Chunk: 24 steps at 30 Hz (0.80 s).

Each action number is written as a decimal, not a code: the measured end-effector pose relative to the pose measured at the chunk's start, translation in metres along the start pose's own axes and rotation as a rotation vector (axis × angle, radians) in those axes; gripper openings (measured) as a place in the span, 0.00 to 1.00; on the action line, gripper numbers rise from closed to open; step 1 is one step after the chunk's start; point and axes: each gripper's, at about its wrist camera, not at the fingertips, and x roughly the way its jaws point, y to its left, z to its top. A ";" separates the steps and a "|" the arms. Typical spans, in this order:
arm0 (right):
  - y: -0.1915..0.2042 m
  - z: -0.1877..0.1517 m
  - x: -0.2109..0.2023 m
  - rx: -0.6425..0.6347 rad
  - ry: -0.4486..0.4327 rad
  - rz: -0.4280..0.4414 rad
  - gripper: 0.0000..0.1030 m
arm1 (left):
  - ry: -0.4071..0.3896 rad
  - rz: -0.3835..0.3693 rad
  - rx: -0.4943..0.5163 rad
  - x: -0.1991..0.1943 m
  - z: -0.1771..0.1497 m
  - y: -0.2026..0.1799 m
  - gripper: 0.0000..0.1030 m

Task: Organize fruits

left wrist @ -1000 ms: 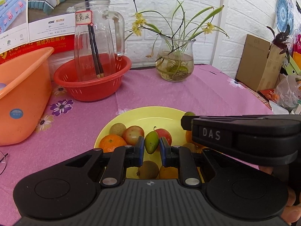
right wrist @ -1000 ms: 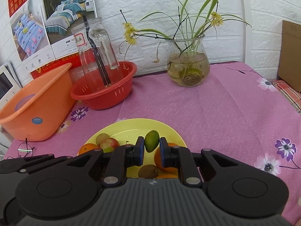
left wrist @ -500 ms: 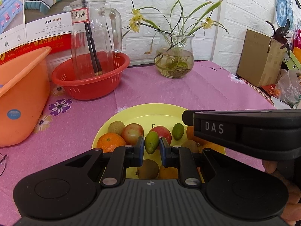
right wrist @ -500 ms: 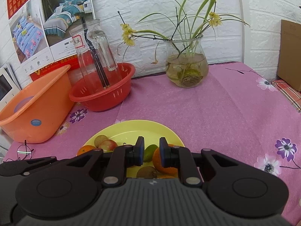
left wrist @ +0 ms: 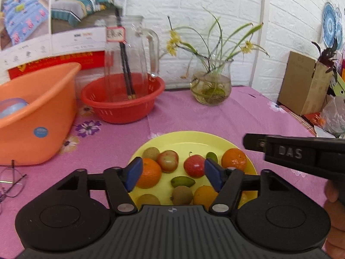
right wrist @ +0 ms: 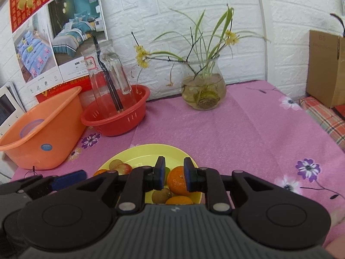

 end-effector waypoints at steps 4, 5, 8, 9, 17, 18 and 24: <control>0.005 -0.008 -0.028 -0.039 -0.040 -0.010 0.71 | -0.072 0.047 0.016 -0.031 -0.006 0.002 0.82; 0.007 -0.011 -0.036 -0.050 -0.049 -0.006 0.71 | -0.084 0.060 0.014 -0.039 -0.008 0.003 0.84; 0.011 -0.022 -0.059 -0.076 -0.077 0.002 0.72 | -0.096 0.075 0.002 -0.058 -0.013 0.007 0.86; 0.012 -0.027 -0.067 -0.085 -0.086 0.008 0.72 | -0.097 0.073 -0.011 -0.065 -0.014 0.009 0.86; 0.025 -0.062 -0.124 -0.173 -0.162 0.028 0.72 | -0.121 0.134 -0.045 -0.119 -0.039 0.016 0.95; 0.027 -0.067 -0.132 -0.187 -0.174 0.024 0.72 | -0.124 0.136 -0.034 -0.125 -0.043 0.015 0.95; 0.034 -0.087 -0.158 -0.205 -0.186 -0.003 0.72 | -0.123 0.136 -0.018 -0.160 -0.064 0.009 0.95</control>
